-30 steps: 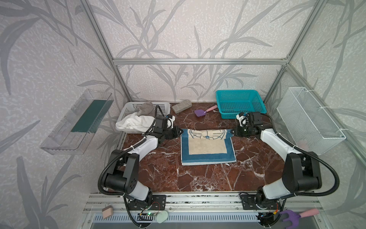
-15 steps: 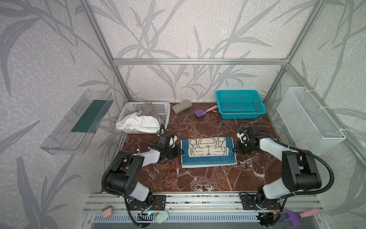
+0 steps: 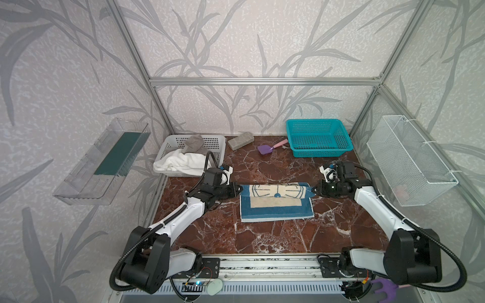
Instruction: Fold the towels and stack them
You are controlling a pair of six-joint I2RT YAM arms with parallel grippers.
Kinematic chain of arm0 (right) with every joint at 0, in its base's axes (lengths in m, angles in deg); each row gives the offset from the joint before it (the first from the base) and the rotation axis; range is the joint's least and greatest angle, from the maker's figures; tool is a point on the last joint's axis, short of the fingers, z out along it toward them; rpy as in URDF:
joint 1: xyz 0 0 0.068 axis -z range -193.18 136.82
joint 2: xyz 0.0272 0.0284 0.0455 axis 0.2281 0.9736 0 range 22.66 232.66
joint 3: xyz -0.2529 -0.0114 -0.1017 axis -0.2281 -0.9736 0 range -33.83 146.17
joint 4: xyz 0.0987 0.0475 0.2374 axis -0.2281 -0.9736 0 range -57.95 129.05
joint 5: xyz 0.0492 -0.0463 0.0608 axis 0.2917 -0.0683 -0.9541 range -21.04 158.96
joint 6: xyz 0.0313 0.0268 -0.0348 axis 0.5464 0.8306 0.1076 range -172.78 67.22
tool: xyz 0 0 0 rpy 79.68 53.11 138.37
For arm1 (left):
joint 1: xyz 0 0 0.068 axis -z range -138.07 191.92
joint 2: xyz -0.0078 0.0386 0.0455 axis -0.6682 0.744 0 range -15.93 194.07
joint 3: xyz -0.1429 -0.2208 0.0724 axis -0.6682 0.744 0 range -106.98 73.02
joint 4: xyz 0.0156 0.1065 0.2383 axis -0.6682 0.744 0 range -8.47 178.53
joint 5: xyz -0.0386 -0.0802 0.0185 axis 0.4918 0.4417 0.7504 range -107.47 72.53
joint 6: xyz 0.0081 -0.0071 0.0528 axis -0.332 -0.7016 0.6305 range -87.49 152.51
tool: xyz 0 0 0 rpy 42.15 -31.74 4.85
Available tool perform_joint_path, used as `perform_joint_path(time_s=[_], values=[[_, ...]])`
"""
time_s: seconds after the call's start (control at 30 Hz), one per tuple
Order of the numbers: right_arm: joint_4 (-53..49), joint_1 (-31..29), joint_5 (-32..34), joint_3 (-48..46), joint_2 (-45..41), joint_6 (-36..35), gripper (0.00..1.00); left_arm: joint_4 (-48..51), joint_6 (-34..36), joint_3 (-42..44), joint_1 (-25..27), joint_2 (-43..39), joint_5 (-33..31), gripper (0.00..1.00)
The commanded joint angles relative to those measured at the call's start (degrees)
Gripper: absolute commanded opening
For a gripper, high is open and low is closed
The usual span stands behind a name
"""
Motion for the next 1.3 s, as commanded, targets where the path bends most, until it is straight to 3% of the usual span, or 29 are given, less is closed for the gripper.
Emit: perform_joint_path(time_s=[0.0, 0.2, 0.4, 0.47, 0.53, 0.67, 0.83, 0.97, 1.1, 1.17, 1.27], values=[[-3.3, 0.52, 1.7, -4.88, -0.64, 2.17, 0.0, 3.92, 0.05, 4.53, 0.23, -1.41, -2.71, 0.0], [1.73, 0.52, -0.37, -11.69, 3.08, 5.4, 0.0, -1.16, -2.82, 11.45, 1.73, -0.47, -1.72, 0.0], [1.23, 0.52, 0.21, -9.91, 7.46, 4.79, 0.02, -2.11, -3.43, 11.92, 2.51, 1.98, -0.76, 0.0], [-0.94, 0.5, 0.65, -8.63, 6.01, 4.75, 0.19, 0.51, -3.17, 11.33, 2.52, 0.55, -1.34, 0.09], [-4.86, 0.52, 2.01, -6.81, 2.2, 4.08, 0.44, 4.57, -2.37, 10.7, 2.48, -3.19, -2.33, 0.25], [-13.56, 0.44, 7.43, -2.41, -7.44, 2.44, 0.54, 14.56, -0.1, 8.71, 2.34, -12.56, -6.45, 0.34], [-11.85, -0.36, 9.66, 0.05, -13.23, 2.77, 0.56, 12.81, -2.83, 9.85, 2.25, -21.28, -9.47, 0.34], [-8.99, -5.81, 10.21, 1.8, -7.17, 3.04, 0.56, 8.12, -2.8, 7.18, 2.75, -15.08, -8.14, 0.34], [-4.64, -14.81, 11.11, 5.44, 3.92, 4.3, 0.56, 4.43, -0.91, 0.62, 5.48, -2.67, -9.34, 0.34], [-2.6, -17.74, 9.43, 8.03, 9.61, 5.02, 0.55, 4.42, 0.25, -4.09, 6.85, 4.25, -9.41, 0.27], [-0.82, -20.73, 6.0, 12.41, 19.22, 4.97, 0.45, 6.05, 1.3, -11.19, 8.83, 14.49, -8.27, 0.17]])
